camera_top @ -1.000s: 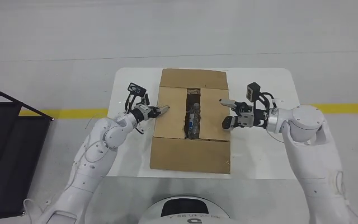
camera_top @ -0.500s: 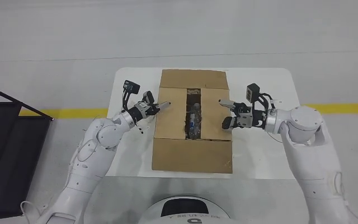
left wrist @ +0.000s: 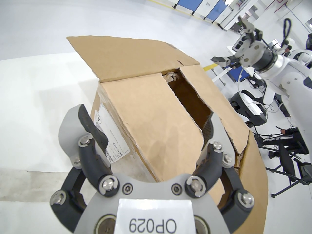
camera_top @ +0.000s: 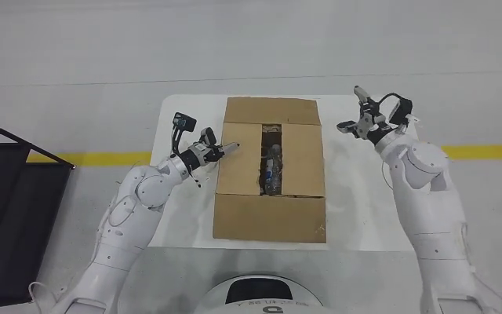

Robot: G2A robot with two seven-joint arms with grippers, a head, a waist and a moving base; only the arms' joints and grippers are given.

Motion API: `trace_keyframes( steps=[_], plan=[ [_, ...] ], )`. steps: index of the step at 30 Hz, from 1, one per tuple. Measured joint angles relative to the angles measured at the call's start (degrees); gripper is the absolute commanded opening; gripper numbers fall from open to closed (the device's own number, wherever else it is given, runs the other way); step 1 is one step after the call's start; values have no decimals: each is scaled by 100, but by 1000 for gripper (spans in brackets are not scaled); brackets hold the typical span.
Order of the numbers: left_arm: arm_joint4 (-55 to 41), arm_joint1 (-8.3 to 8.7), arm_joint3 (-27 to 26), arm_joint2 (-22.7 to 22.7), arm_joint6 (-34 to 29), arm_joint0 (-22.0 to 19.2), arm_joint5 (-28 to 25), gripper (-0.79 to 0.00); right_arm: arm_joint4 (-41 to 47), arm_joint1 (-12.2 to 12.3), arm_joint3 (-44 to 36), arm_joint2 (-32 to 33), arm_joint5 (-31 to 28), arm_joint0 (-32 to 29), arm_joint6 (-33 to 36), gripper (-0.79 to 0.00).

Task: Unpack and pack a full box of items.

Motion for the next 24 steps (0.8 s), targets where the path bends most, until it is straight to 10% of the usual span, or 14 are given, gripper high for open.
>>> trace_keyframes(
  steps=[11,24],
  plan=[
    [0,0,0,0,0,0,0,0,192,-388,2663,-1284,-406,1686,-379,0],
    [0,0,0,0,0,0,0,0,1511,-427,3566,-972,-1355,1936,2184,0]
  ],
)
